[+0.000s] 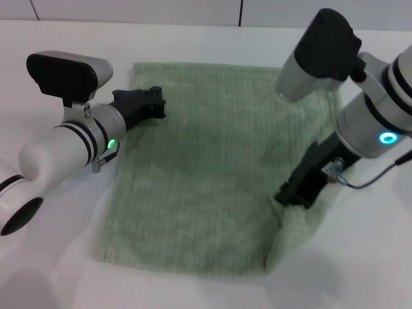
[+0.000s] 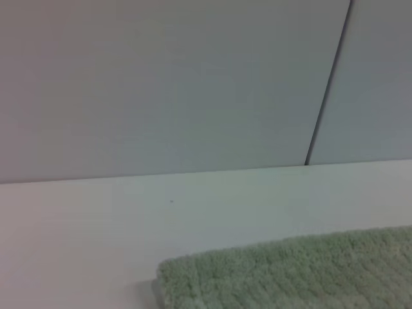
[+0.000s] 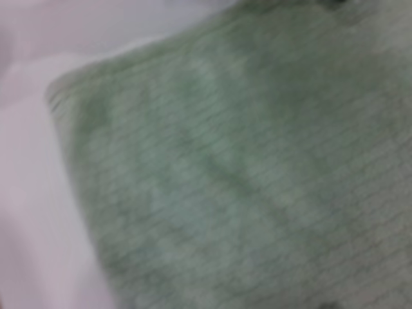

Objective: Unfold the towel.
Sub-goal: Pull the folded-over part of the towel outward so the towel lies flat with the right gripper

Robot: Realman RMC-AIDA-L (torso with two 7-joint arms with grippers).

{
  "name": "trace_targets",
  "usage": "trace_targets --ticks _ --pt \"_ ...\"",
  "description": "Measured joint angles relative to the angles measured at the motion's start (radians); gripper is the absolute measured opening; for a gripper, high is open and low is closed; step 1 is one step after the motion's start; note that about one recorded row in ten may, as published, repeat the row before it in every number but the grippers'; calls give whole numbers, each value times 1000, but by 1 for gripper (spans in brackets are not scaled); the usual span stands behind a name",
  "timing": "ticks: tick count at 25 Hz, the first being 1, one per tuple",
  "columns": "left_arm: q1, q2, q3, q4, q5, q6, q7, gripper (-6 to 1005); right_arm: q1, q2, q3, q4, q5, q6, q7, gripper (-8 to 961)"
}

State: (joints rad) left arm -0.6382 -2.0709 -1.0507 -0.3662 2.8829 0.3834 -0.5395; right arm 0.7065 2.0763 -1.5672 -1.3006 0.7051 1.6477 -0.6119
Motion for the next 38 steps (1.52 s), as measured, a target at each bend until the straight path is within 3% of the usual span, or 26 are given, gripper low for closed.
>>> trace_targets --ticks 9,16,27,32,38 --pt "5 2 0 -10 2 0 -2 -2 -85 -4 -55 -161 -3 121 5 66" --pt "6 2 0 -16 3 0 -2 -2 -103 -8 -55 -142 -73 138 3 65" --pt "8 2 0 -25 2 -9 -2 -2 -96 -10 -56 -109 -94 141 -22 74" --pt "8 2 -1 -33 1 -12 -2 -2 -62 -12 -56 -43 -89 142 -28 117" --pt "8 3 -3 -34 2 -13 -2 -2 -54 -9 -57 -72 -90 143 -30 168"
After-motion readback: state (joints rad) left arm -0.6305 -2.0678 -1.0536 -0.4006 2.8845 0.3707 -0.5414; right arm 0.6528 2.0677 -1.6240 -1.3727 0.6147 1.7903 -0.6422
